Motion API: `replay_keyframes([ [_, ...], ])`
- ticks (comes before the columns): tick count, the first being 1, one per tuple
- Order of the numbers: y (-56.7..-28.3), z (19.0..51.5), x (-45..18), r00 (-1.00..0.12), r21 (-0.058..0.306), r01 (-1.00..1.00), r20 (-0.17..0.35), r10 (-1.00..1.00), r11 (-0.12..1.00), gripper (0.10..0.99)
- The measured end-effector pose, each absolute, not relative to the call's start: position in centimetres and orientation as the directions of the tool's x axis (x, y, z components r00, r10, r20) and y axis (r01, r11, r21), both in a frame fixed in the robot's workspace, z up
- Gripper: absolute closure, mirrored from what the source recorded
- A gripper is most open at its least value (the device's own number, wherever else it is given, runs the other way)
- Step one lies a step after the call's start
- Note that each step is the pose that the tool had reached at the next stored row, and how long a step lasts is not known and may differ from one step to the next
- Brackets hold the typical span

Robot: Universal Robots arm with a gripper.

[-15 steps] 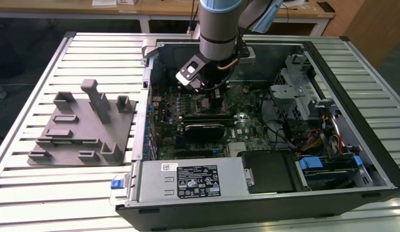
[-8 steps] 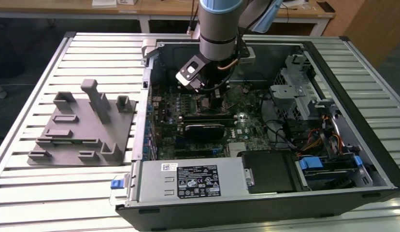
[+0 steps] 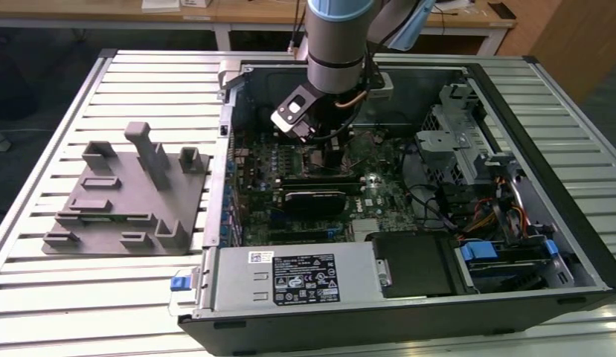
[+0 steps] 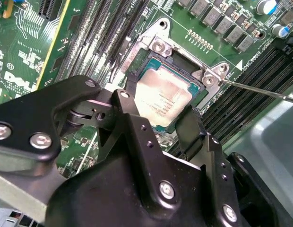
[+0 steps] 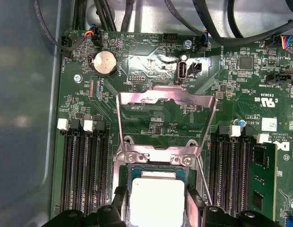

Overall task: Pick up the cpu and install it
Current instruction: 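Place the cpu into insertion slot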

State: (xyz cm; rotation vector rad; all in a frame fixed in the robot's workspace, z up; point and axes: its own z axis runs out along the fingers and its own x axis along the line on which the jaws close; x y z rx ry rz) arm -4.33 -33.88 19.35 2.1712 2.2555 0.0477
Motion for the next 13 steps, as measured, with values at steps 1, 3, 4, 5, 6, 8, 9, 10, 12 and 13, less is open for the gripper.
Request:
replay_keyframes([
  [1,-33.9,19.4,-4.3,-0.038,0.029,0.999,0.014,0.999,0.038,0.482],
  [3,-33.9,19.5,-4.3,-0.038,0.029,0.999,0.013,0.999,0.038,0.482],
  [4,-33.9,19.6,-4.3,-0.038,0.029,0.999,0.014,0.999,0.038,0.482],
  [5,-33.9,19.8,-4.3,-0.038,0.029,0.999,0.013,0.999,0.038,0.482],
  [6,-33.9,19.9,-4.3,-0.038,0.029,0.999,0.014,0.999,0.038,0.482],
  [8,-33.9,20.3,-4.3,-0.038,0.029,0.999,0.014,0.999,0.038,0.482],
  [9,-33.9,20.4,-4.3,-0.038,0.029,0.999,0.014,0.999,0.038,0.482],
  [10,-33.9,20.4,-4.3,-0.038,0.029,0.999,0.014,0.999,0.038,0.482],
  [12,-33.9,20.4,-4.3,-0.038,0.029,0.999,0.014,0.999,0.038,0.482],
  [13,-33.9,20.4,-4.3,-0.038,0.029,0.999,0.014,0.999,0.038,0.482],
])
